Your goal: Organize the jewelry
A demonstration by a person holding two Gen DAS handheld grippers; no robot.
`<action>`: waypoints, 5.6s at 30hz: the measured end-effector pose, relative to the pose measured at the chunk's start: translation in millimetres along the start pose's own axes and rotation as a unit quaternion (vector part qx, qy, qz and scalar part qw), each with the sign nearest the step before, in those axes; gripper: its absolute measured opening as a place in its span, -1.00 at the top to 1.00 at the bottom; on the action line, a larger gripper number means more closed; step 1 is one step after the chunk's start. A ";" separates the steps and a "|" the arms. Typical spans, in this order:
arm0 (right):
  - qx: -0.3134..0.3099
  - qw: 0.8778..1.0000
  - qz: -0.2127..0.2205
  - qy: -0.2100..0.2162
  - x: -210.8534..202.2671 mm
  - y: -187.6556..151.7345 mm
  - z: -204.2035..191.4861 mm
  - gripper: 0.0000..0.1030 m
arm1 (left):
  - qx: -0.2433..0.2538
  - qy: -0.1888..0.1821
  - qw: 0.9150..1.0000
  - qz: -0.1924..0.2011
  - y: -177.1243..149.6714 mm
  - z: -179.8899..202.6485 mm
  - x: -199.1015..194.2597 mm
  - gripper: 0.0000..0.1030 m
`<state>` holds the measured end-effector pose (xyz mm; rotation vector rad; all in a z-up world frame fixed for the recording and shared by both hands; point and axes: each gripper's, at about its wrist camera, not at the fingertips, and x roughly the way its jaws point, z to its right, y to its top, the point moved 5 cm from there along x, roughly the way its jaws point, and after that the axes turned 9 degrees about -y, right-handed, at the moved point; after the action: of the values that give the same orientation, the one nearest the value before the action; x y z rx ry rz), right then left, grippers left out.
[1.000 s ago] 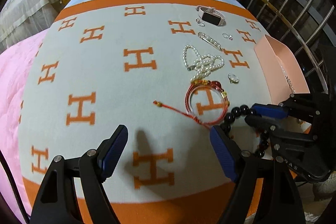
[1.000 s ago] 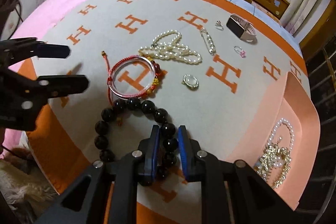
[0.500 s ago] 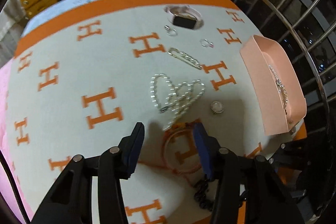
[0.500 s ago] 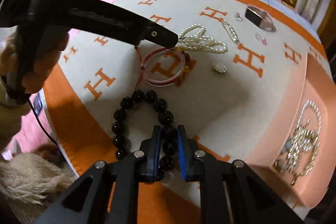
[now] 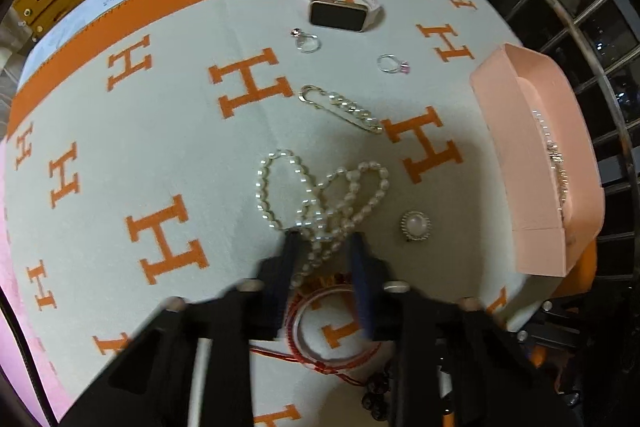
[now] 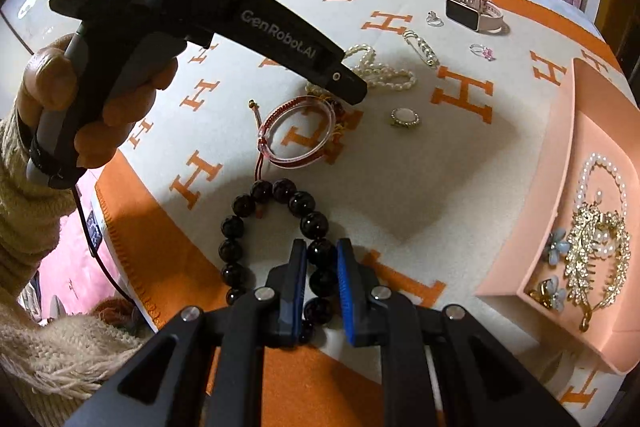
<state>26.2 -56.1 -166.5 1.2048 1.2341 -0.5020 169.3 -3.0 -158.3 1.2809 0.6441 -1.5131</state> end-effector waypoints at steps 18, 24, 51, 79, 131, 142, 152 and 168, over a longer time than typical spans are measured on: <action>0.056 0.991 0.113 0.046 -76.5 29.6 12.0 0.71 | -0.021 -0.065 0.989 0.130 0.2 42.1 -108.8 0.94; 0.101 0.972 0.210 0.026 -146.4 42.2 36.5 0.71 | 0.022 -0.082 0.979 0.187 5.5 88.4 -166.0 0.94; 0.264 0.942 0.205 -0.025 -137.3 -11.5 154.5 0.71 | 0.109 -0.106 0.964 0.220 61.6 225.7 -157.4 0.94; 0.255 0.945 0.202 -0.016 -135.2 -3.0 144.3 0.71 | 0.085 -0.056 0.955 0.279 92.1 198.8 -126.4 0.94; 0.055 0.995 0.045 -0.068 17.0 62.9 -11.0 0.40 | -0.082 0.002 0.987 0.140 -100.1 -46.4 -51.5 -0.22; -0.004 0.989 0.057 -0.137 28.7 62.3 -18.8 0.79 | -0.079 -0.002 0.987 0.141 -97.1 -50.9 -51.5 -0.22; 0.064 0.989 0.101 -0.090 -16.0 58.6 16.8 1.00 | -0.062 -0.004 0.987 0.148 -66.1 -37.5 -59.6 -0.22; 0.026 0.994 0.062 -0.081 -6.7 50.2 16.4 0.46 | -0.059 -0.027 0.990 0.128 -10.6 -11.4 -43.0 -0.22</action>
<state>73.2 -54.9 -141.6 1.2502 1.0072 -0.5312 161.0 25.7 -123.6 1.1799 0.5063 -1.2761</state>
